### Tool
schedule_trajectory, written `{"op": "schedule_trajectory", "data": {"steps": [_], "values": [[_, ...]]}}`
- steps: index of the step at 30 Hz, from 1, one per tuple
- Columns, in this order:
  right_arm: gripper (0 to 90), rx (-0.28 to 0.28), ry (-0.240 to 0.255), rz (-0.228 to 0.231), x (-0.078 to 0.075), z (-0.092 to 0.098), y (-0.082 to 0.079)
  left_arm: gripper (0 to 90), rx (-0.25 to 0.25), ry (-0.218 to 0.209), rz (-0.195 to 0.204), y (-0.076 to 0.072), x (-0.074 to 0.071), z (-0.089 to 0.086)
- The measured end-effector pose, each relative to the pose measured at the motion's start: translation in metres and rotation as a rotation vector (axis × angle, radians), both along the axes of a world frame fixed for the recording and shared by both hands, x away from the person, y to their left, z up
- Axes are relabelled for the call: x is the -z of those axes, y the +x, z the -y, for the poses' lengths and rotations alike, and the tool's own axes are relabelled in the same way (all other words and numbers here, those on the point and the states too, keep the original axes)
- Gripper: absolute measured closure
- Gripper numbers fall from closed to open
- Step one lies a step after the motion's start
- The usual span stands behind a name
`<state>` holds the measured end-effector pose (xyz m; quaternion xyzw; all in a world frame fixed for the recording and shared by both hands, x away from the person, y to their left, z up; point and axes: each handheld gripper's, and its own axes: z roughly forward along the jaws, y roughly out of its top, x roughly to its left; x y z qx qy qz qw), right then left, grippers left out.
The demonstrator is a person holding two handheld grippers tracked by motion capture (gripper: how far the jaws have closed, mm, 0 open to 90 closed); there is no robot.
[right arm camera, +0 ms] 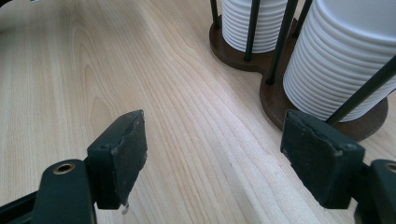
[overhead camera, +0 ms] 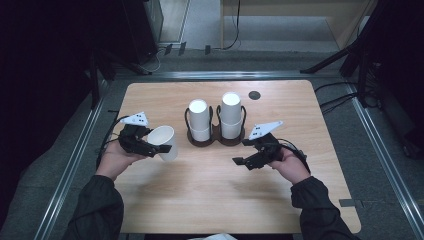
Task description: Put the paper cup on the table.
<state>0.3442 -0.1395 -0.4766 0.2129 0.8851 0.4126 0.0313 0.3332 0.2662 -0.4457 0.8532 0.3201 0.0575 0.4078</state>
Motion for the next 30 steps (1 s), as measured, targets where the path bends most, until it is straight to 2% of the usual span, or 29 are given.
{"op": "schedule_trajectory", "data": {"steps": [10, 13, 19, 25, 30], "values": [[22.9, -0.004, -0.026, -0.014, 0.004, -0.002, 0.001, 25.9, -0.033, 0.003, -0.006, 0.01, 0.005, -0.012], [22.9, -0.004, -0.012, -0.022, 0.005, -0.001, 0.0, 25.9, -0.046, 0.007, -0.008, 0.016, 0.007, -0.017], [22.9, 0.017, -0.028, -0.043, 0.011, 0.002, 0.003, 25.9, -0.064, 0.013, -0.002, 0.027, 0.011, -0.02], [22.9, 0.018, -0.028, -0.045, 0.014, 0.002, 0.002, 25.9, -0.091, 0.024, -0.002, 0.036, 0.014, -0.027], [22.9, 0.027, -0.037, -0.045, 0.015, 0.004, -0.001, 25.9, -0.112, 0.017, -0.007, 0.042, 0.019, -0.032]]}}
